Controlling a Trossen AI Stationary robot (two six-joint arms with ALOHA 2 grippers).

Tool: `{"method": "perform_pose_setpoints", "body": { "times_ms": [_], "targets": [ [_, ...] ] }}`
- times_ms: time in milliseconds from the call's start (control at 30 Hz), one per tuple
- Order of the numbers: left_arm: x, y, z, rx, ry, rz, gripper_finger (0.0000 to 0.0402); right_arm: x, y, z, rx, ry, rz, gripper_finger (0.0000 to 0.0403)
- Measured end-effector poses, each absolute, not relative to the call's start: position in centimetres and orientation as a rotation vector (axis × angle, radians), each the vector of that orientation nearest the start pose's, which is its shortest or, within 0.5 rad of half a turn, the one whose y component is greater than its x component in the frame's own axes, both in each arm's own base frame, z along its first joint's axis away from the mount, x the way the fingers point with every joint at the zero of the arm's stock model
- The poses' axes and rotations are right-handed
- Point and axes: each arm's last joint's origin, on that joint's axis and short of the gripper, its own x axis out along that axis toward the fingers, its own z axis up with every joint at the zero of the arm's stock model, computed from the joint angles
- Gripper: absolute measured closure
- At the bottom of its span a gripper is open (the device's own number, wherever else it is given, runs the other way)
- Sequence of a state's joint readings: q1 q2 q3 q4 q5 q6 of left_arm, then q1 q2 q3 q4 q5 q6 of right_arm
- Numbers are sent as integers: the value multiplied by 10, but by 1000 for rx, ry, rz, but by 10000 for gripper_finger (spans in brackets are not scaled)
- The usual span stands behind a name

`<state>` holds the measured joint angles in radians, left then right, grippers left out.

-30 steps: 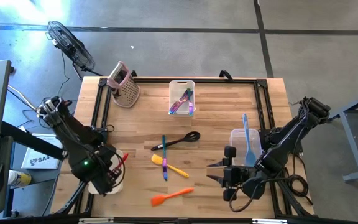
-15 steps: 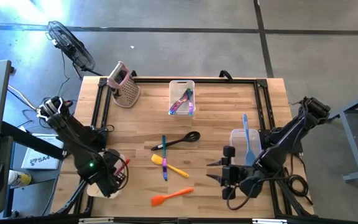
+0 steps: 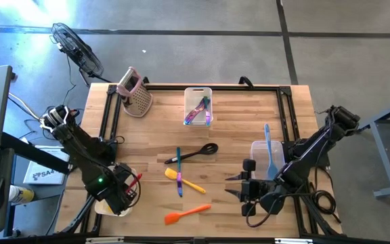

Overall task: Pick & Place Kitchen Items
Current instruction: Put the blue table knife into the top white bin

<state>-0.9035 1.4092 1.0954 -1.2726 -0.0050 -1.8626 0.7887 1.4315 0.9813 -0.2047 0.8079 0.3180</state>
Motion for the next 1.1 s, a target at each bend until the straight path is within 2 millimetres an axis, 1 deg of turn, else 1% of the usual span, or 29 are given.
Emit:
{"method": "perform_pose_setpoints", "body": {
  "times_ms": [200, 300, 433, 533, 600, 667, 767, 867, 967, 1100],
  "targets": [
    [142, -179, 250, -734, 1424, 759, 306, 226, 198, 259, -156, 444, -90, 245],
    [144, -180, 257, -745, 1386, 739, 305, 227, 196, 259, -155, 445, -97, 245],
    [151, -182, 274, -759, 1245, 704, 305, 232, 192, 260, -145, 442, -116, 245],
    [157, -184, 290, -793, 1088, 680, 304, 235, 188, 260, -139, 443, -132, 245],
    [163, -181, 298, -840, 991, 706, 304, 237, 186, 259, -133, 447, -133, 245],
    [172, -174, 301, -891, 951, 746, 304, 239, 184, 259, -121, 456, -117, 245],
    [187, -158, 302, -912, 927, 800, 304, 242, 182, 259, -104, 469, -91, 245],
    [208, -138, 303, -968, 895, 831, 304, 244, 180, 259, -96, 477, -82, 245],
    [237, -117, 303, -992, 878, 779, 304, 244, 180, 259, -99, 478, -81, 245],
    [267, -92, 300, -994, 879, 689, 304, 243, 180, 258, -108, 484, -78, 245]
  ]
}}
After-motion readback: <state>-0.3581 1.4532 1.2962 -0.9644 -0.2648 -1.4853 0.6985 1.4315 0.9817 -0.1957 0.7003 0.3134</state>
